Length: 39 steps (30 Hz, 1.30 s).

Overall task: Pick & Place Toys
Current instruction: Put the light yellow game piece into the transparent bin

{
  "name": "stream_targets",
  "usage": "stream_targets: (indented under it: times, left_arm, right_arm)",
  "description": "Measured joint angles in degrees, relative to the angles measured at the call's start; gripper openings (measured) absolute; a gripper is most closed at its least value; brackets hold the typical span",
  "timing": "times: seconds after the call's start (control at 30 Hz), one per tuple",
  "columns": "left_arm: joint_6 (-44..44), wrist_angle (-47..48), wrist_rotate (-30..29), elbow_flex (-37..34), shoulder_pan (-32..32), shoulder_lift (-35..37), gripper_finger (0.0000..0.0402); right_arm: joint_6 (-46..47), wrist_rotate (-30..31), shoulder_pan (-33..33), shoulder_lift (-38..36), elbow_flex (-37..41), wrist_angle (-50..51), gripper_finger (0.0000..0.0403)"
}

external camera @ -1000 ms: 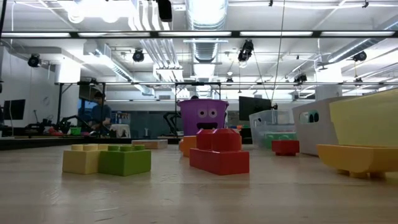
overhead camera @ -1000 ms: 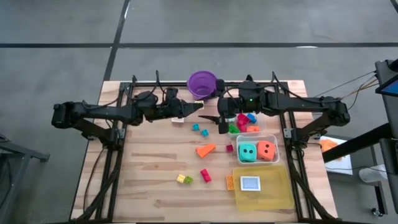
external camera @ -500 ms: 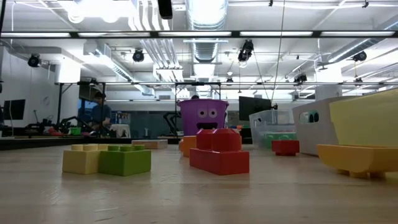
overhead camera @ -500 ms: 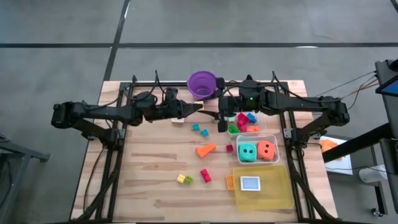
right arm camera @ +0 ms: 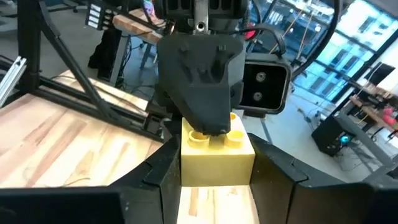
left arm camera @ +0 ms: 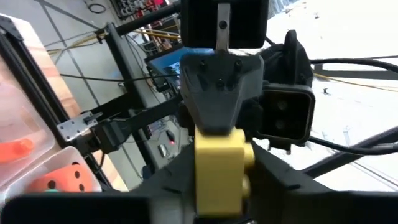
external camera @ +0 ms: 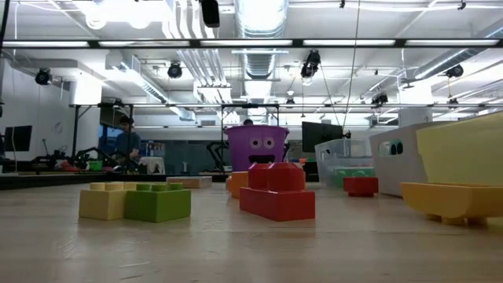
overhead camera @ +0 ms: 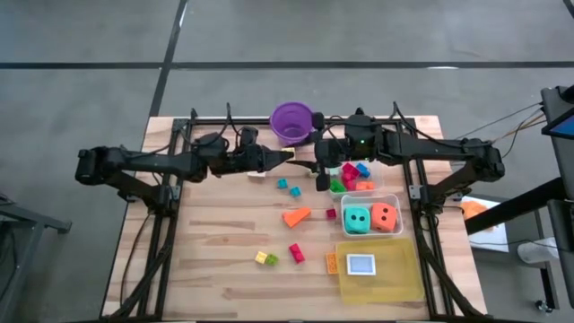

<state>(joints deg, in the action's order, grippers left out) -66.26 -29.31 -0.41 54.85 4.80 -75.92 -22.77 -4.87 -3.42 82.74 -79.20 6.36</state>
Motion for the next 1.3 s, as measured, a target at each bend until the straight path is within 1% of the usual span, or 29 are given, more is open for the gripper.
stream_targets:
  times: [0.13, 0.23, 0.33, 0.47, 0.57, 0.63, 0.83, 1.03, 1.17, 1.3]
  left_arm:
    - [0.0, 0.32, -0.66, 0.0, 0.13, -0.09, 0.022]
    - [0.0, 0.37, -0.69, 0.0, 0.11, -0.09, 0.0285]
    - [-0.04, 0.6, -0.48, 0.0, 0.11, -0.11, 0.0332]
    - [-0.04, 0.99, -0.37, 0.0, 0.1, -0.11, 0.0371]
    - [-0.02, 1.95, -0.2, 0.0, 0.07, -0.08, 0.0386]
    - [0.02, 4.56, -0.05, 0.0, 0.07, 0.14, 0.039]
    - [-0.03, 15.49, -0.68, -0.02, 0.22, 1.06, 0.0391]
    - [0.22, 20.57, -1.14, 0.02, 1.39, 1.86, 0.0392]
    - [0.2, 25.7, -1.62, 0.0, 2.72, 1.96, 0.0392]
    - [0.17, 34.08, -1.77, -0.01, 4.68, 1.91, 0.0392]
  right_arm:
    - [2.07, -0.81, 0.25, -0.28, 0.04, 0.45, 0.0141]
    - [2.82, -0.99, 0.27, -0.81, 0.04, 0.48, 0.0141]
    - [3.05, -0.69, 0.26, -1.1, 0.04, 0.55, 0.0141]
    - [5.73, -0.45, 0.16, -2.1, 0.02, 0.95, 0.014]
    - [9.13, -0.29, 0.03, -3.11, 0.02, 2.89, 0.014]
    - [11.88, -0.24, -0.3, -4.03, 0.0, 6.04, 0.014]
    - [18.1, 0.21, -0.61, -6.56, 0.05, 15.38, 0.014]
    - [22.88, 0.38, -0.97, -8.73, 0.15, 23.99, 0.014]
    - [26.57, 0.42, -3.01, -9.96, 0.15, 32.69, 0.014]
    - [28.67, 0.58, -5.85, -10.88, 2.67, 40.6, 0.014]
